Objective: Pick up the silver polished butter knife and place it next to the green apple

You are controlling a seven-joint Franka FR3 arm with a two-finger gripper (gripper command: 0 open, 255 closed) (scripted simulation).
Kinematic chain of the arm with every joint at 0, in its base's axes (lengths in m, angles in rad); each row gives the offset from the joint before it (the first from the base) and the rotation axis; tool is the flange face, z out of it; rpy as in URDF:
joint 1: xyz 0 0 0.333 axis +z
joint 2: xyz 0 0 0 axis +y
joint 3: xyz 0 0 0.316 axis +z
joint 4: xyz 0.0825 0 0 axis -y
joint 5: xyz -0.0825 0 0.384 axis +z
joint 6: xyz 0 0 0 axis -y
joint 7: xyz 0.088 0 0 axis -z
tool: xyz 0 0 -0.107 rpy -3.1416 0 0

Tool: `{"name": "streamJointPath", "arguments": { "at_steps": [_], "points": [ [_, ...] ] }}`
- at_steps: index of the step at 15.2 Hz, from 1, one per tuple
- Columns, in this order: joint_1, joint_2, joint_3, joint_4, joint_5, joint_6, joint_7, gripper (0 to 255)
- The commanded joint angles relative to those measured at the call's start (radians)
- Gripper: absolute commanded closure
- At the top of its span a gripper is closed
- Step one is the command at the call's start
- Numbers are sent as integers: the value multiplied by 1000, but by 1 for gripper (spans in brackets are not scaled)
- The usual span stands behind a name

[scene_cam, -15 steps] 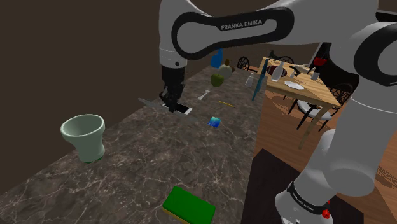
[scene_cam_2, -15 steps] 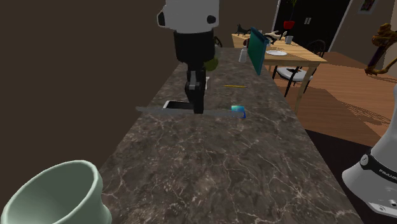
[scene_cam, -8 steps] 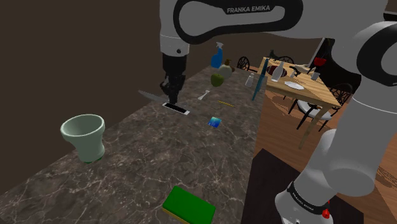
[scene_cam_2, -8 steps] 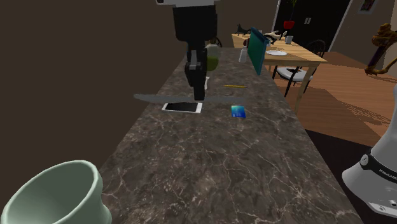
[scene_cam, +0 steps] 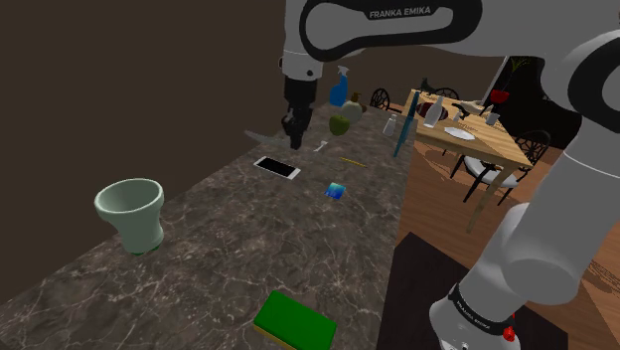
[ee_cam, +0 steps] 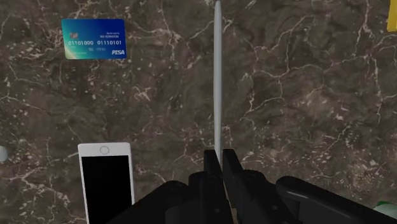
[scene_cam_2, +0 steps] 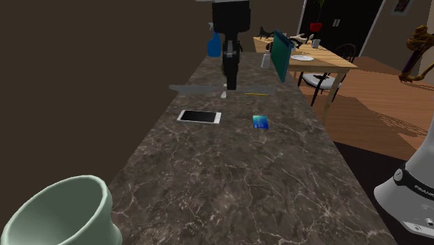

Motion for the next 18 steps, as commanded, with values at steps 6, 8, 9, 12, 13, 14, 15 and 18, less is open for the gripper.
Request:
{"name": "streamJointPath", "arguments": {
  "at_steps": [6,8,9,12,13,14,15,18],
  "points": [
    [-86,-36,-82,-48,-1,13,-169,255],
    [-109,-38,-105,-50,-3,14,-215,255],
    [-121,-37,-117,-49,-5,14,-238,255],
    [-156,-30,-152,-40,-8,13,-307,255],
    [-167,-25,-163,-35,-10,13,-330,255],
    [-179,-20,-175,-28,-11,12,-353,255],
    [-191,-13,-186,-20,-12,11,-376,255],
    [-226,12,-220,10,-14,7,-444,255]
  ]
}}
